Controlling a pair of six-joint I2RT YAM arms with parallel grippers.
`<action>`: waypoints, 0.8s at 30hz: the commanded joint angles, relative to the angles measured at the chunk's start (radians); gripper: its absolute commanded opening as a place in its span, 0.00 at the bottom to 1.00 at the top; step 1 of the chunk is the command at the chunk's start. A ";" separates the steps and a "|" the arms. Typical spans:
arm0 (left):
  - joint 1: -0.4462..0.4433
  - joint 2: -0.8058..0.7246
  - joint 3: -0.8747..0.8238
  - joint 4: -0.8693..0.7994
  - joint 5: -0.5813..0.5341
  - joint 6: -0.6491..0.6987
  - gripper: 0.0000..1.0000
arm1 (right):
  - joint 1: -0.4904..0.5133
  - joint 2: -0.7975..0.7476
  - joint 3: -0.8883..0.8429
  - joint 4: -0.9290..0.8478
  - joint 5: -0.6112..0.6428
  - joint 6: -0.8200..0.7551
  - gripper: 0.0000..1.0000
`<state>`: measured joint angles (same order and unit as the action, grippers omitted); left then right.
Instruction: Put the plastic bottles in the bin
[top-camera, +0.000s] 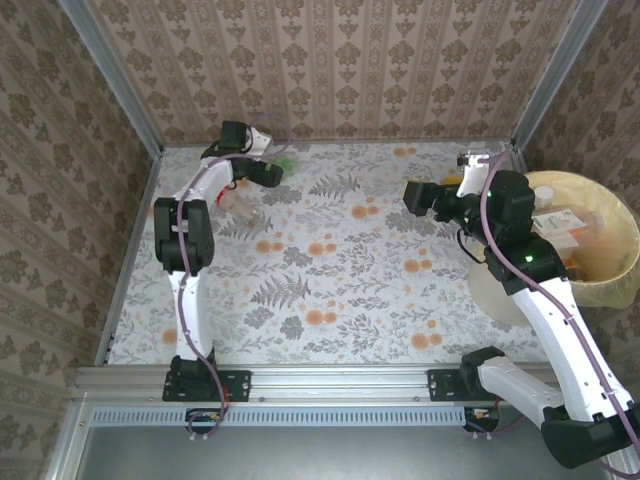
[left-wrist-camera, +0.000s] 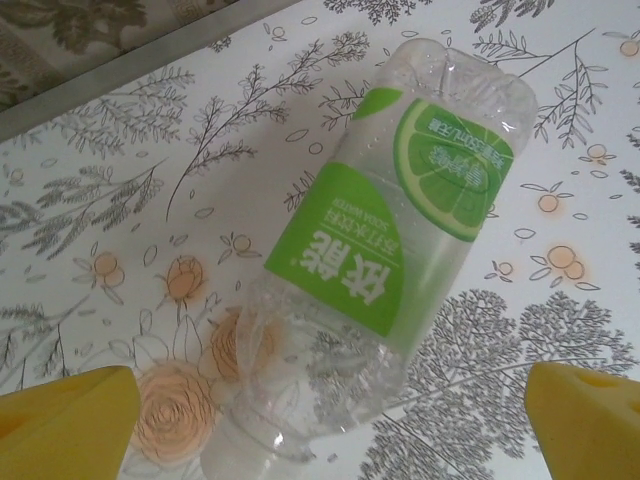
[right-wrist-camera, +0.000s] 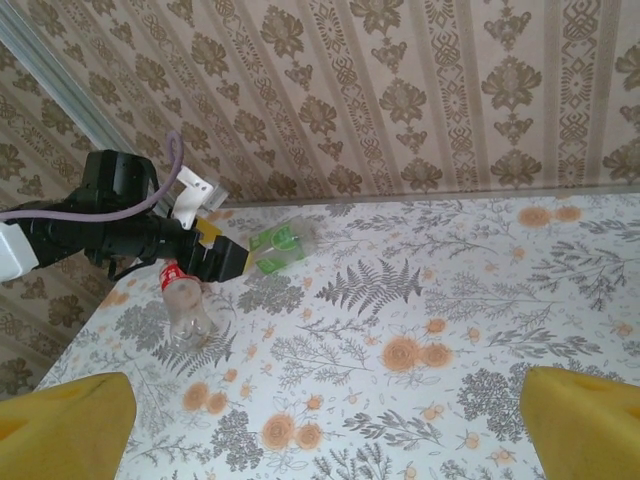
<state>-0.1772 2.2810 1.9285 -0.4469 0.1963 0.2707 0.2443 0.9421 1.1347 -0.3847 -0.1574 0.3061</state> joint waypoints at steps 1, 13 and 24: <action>0.009 0.067 0.103 -0.075 0.047 0.111 1.00 | 0.009 -0.034 -0.004 -0.009 0.036 -0.027 1.00; -0.002 0.215 0.275 -0.164 0.032 0.216 0.99 | 0.012 -0.031 0.026 -0.073 0.068 -0.042 1.00; -0.011 0.231 0.290 -0.193 0.035 0.216 0.73 | 0.021 -0.066 0.021 -0.091 0.090 -0.028 1.00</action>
<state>-0.1856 2.5061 2.1773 -0.6044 0.2134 0.4740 0.2584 0.9024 1.1351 -0.4526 -0.0898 0.2836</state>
